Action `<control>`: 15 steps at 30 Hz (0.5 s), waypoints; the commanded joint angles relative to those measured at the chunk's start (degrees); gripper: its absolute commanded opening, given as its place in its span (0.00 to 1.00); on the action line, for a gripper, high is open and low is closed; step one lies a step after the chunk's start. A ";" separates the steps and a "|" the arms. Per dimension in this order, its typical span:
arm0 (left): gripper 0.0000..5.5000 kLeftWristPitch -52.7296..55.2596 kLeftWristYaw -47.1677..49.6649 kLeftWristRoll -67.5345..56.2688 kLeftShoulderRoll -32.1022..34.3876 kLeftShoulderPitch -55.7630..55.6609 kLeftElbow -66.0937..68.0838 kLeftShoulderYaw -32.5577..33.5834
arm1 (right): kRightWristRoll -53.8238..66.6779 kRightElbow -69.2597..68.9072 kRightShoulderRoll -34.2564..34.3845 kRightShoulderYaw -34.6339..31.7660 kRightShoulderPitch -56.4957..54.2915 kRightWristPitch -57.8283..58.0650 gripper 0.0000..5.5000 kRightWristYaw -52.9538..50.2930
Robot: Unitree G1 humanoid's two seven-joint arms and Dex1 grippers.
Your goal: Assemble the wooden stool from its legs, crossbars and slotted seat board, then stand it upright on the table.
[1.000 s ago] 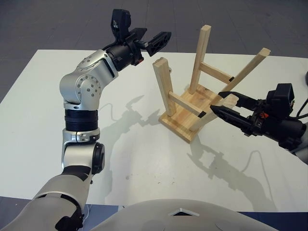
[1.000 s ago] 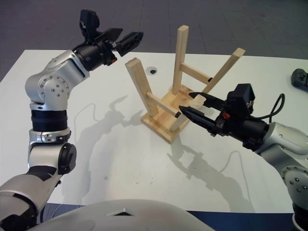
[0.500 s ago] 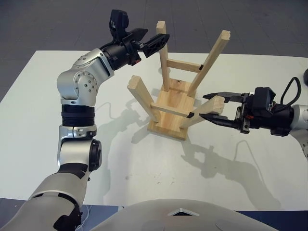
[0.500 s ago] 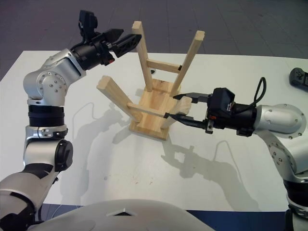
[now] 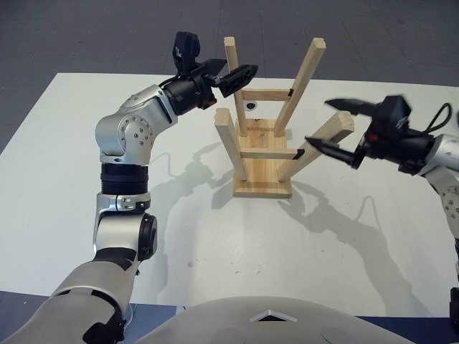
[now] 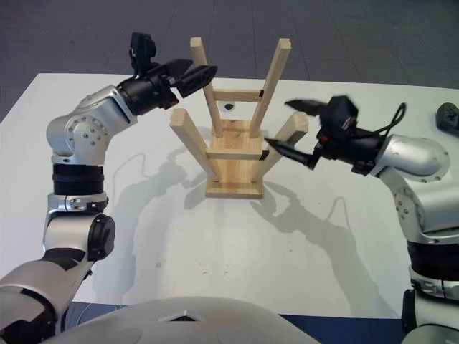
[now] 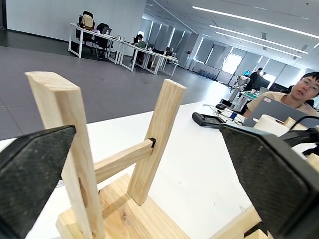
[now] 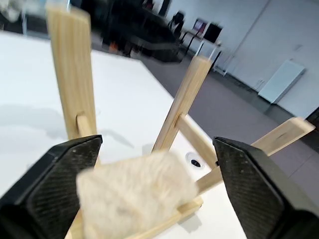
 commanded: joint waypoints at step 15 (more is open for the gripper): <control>0.87 1.66 19.10 -3.55 -5.89 3.56 -29.90 -1.63 | 17.54 -19.16 17.27 -1.88 -3.06 9.18 0.75 -56.86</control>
